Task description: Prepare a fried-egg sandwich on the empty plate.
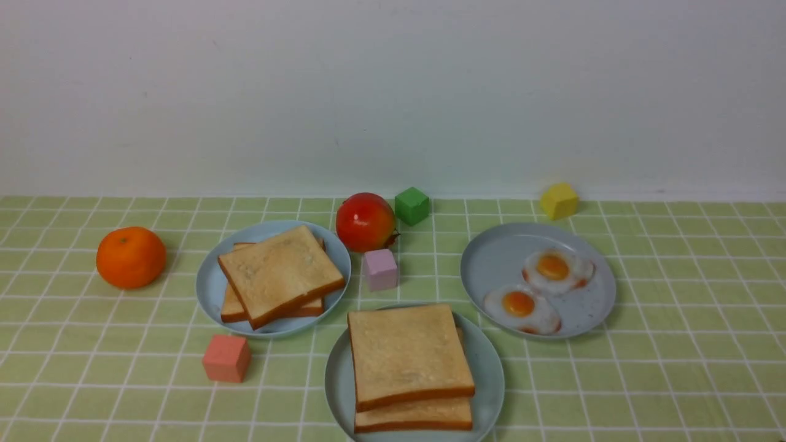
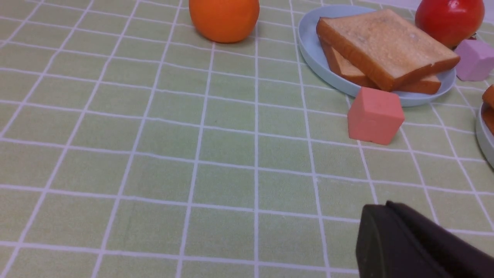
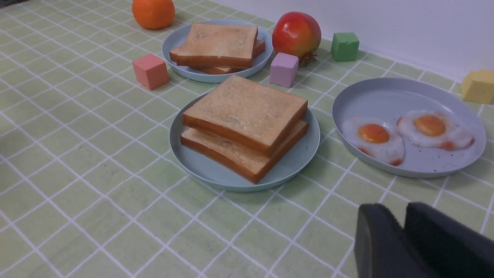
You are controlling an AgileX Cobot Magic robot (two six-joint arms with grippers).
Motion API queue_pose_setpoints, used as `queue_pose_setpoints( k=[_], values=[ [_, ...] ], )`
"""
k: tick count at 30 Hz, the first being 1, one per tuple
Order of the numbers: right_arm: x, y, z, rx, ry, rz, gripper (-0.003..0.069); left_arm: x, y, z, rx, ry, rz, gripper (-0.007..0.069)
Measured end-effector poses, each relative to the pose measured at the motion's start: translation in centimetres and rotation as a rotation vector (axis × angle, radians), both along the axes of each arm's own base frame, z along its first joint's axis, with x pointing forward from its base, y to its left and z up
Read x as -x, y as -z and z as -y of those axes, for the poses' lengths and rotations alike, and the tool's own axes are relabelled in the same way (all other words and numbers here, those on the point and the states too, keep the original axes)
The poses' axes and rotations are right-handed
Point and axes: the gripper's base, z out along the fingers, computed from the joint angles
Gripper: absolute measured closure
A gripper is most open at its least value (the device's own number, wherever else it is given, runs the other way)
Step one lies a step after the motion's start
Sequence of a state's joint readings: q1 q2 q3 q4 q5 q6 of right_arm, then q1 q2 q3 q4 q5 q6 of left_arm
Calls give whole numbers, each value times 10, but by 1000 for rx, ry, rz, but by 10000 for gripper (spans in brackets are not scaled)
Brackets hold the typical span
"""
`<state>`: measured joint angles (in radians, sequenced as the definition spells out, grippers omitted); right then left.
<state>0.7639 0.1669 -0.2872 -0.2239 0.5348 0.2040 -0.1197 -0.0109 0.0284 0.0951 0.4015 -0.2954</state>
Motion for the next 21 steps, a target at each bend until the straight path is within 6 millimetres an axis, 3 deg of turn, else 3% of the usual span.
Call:
queue_pose_setpoints(
  k=[12,15,21],
  values=[
    [-1,0,1,2,23,2,517,0,0,0,0,0,2,627],
    [-2,0,3,-32,91,-28,515,0,0,0,0,0,2,627],
    [-8,3,16,-126,416,-51,509,0,0,0,0,0,2,620]
  ],
)
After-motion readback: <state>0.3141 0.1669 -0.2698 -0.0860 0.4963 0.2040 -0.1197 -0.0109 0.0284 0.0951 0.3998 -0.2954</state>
